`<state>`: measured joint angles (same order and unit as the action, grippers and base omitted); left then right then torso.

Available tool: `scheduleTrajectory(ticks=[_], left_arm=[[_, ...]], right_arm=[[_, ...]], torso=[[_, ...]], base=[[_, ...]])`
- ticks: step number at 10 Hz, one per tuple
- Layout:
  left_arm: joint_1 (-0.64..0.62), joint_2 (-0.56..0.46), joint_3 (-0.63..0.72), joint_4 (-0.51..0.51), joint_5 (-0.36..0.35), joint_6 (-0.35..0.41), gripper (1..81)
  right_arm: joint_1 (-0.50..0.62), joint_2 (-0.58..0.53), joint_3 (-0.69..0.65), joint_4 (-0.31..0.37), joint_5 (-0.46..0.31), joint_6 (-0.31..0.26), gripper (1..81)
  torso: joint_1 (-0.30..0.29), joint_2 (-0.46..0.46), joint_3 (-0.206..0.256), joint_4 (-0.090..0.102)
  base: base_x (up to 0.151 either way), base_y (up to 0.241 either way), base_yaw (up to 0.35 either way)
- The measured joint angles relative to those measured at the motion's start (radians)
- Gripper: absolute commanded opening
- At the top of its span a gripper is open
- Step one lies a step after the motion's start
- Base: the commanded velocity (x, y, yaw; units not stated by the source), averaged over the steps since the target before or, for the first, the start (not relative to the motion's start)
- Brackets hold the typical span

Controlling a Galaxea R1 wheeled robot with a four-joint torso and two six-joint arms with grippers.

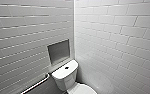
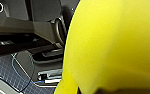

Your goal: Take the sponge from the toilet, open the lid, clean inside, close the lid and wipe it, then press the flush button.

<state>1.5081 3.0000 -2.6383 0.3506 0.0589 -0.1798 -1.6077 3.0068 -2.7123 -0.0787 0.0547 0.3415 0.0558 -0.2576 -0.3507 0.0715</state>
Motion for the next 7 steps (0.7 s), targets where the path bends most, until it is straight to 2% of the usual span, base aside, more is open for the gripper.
scheduleTrajectory(ticks=[7], left_arm=[[0.000, 0.000, 0.000, 0.000, 0.000, 0.000, 81.1]], right_arm=[[0.003, 0.012, -0.009, 0.000, 0.001, 0.000, 1.0]], torso=[[0.000, 0.000, 0.000, 0.000]], base=[[0.100, 0.000, 0.000]])
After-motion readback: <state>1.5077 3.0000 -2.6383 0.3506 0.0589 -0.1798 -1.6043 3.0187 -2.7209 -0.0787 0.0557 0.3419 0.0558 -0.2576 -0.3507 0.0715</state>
